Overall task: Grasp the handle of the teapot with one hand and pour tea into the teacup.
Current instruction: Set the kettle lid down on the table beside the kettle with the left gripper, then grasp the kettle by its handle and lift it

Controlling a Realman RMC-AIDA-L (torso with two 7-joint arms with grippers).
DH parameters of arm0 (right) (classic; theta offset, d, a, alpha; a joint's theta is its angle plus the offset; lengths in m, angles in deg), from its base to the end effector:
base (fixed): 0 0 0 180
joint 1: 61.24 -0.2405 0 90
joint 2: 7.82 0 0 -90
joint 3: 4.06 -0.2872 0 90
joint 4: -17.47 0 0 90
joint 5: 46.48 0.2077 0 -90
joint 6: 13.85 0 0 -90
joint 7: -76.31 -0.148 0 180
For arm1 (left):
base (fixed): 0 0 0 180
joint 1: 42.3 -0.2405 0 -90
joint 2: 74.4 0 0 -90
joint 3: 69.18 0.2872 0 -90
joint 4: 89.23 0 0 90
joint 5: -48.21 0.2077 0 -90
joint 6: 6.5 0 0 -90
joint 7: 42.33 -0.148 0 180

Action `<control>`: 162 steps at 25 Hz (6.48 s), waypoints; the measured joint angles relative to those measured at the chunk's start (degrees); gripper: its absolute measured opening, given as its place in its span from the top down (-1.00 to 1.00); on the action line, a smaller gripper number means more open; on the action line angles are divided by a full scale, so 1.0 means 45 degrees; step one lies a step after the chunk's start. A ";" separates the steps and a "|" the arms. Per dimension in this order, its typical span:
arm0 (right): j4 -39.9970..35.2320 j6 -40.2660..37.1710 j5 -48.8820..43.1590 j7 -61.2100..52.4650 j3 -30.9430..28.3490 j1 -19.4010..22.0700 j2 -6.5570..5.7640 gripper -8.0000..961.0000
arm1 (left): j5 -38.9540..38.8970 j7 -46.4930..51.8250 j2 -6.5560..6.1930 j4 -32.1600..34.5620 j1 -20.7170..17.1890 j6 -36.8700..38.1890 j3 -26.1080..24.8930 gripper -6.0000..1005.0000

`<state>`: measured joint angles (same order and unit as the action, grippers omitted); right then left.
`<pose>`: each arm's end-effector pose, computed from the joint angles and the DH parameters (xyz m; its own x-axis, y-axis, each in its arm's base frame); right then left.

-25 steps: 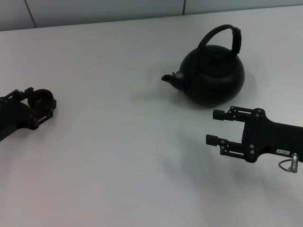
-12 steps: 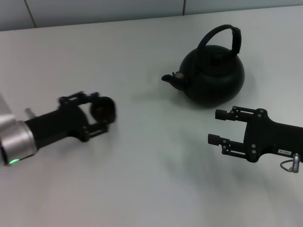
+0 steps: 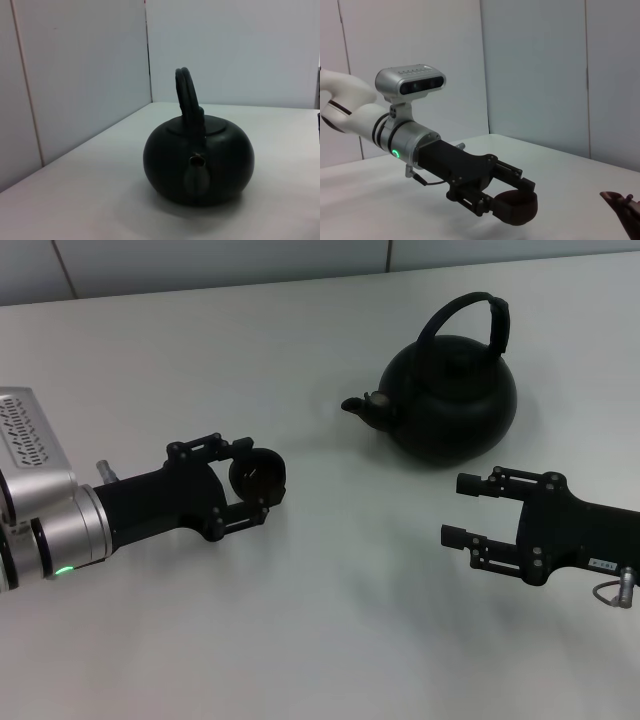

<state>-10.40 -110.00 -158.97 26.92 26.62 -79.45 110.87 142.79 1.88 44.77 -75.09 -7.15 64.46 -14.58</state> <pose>0.3437 0.2576 -0.0222 0.7943 -0.1265 -0.5943 -0.3708 -0.8758 -0.3091 -0.2801 0.3476 -0.0949 0.8941 0.0639 0.4433 0.2324 -0.9123 -0.3372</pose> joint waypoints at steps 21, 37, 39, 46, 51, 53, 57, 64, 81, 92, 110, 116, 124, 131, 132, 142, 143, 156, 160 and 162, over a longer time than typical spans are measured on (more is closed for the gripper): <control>-0.0180 -0.0191 0.0018 0.0002 0.0000 0.0004 0.0027 -0.32 | -0.0003 -0.0785 0.0002 -0.1203 0.0257 -0.1218 0.0020 -0.47; -0.0174 -0.0257 0.0018 0.0003 0.0000 -0.0017 0.0046 -0.32 | -0.0004 -0.0779 0.0002 -0.1211 0.0154 -0.1033 -0.0085 -0.54; -0.0174 -0.0256 0.0018 0.0003 0.0000 -0.0017 0.0048 -0.32 | -0.0010 -0.0779 -0.0014 -0.1022 0.0001 -0.0591 -0.0243 -0.58; -0.0141 -0.0155 0.0017 0.0003 -0.0003 -0.0013 0.0050 -0.32 | -0.0038 0.0549 -0.0204 0.1808 -0.1883 0.2743 -0.0863 -0.60; -0.0142 -0.0145 0.0016 0.0003 -0.0040 -0.0034 0.0054 -0.32 | -0.0058 0.1595 -0.0422 0.4346 -0.4021 0.5367 -0.1481 -0.60; -0.0125 -0.0145 0.0017 0.0002 -0.0040 -0.0062 0.0064 -0.32 | -0.0052 0.1688 -0.0669 0.4661 -0.4675 0.6095 -0.1809 -0.60; -0.0110 -0.0130 0.0017 0.0000 -0.0040 -0.0164 0.0069 -0.32 | 0.0010 0.1860 -0.1283 0.4598 -0.5381 0.6872 -0.2229 -0.60; -0.0082 -0.0119 0.0017 0.0000 -0.0038 -0.0300 0.0070 -0.32 | 0.0200 0.1759 -0.1525 0.4609 -0.5689 0.7084 -0.2730 -0.60; 0.0278 -0.0104 0.0360 0.0300 -0.0359 0.0021 0.0120 -0.31 | 0.2502 0.0934 -0.1368 0.4806 -0.5626 0.5289 -0.2910 -0.59; 0.6851 0.1210 0.5429 0.7634 -0.4617 0.1210 0.0160 -0.31 | 0.2505 0.1011 -0.1202 0.4800 -0.5588 0.5440 -0.3305 -0.59; 0.5042 0.3393 0.4854 0.4363 -0.4412 -0.0222 0.0068 -0.30 | 0.2558 0.0996 -0.1203 0.4808 -0.5593 0.5760 -0.3306 -0.59; 0.4604 0.4395 0.4792 0.3806 -0.4327 -0.0949 0.0050 -0.31 | 0.2533 0.0963 -0.1181 0.4763 -0.5605 0.5754 -0.3305 -0.59; 0.4055 0.5818 0.4070 0.2683 -0.4290 -0.2017 0.0017 -0.31 | 0.2527 0.0945 -0.1169 0.4738 -0.5598 0.5722 -0.3325 -0.59; 0.4001 0.7085 0.4056 0.2488 -0.4071 -0.2828 0.0019 -0.27 | 0.2496 0.0937 -0.1136 0.4709 -0.5565 0.5713 -0.3638 -0.59; 0.3972 0.7173 0.4056 0.2433 -0.3971 -0.2893 0.0016 -0.26 | 0.2496 0.0938 -0.1135 0.4710 -0.5565 0.5713 -0.3645 -0.59; 0.3887 0.7284 0.4056 0.2330 -0.3823 -0.3004 0.0009 -0.20 | 0.2496 0.0938 -0.1131 0.4727 -0.5556 0.5714 -0.3792 -0.59; 0.3887 0.7285 0.4056 0.2330 -0.3817 -0.2995 0.0010 -0.20 | 0.2496 0.0941 -0.1132 0.4727 -0.5553 0.5714 -0.3796 -0.59; 0.3888 0.7517 0.4111 0.2320 -0.3271 -0.3004 0.0041 0.38 | 0.2548 0.0996 -0.1151 0.4692 -0.5544 0.5708 -0.3970 -0.59; 0.3871 0.7487 0.4128 0.2418 -0.3316 -0.3004 0.0052 0.65 | 0.2540 0.0996 -0.1152 0.4688 -0.5544 0.5697 -0.3987 -0.59; 0.3867 0.7481 0.4130 0.2419 -0.3326 -0.3004 0.0058 0.71 | 0.2538 0.0995 -0.1152 0.4683 -0.5545 0.5695 -0.3989 -0.59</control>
<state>7.00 -76.33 -140.39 37.80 11.65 -92.97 111.13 154.22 6.35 39.58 -54.02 -32.10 90.09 -32.53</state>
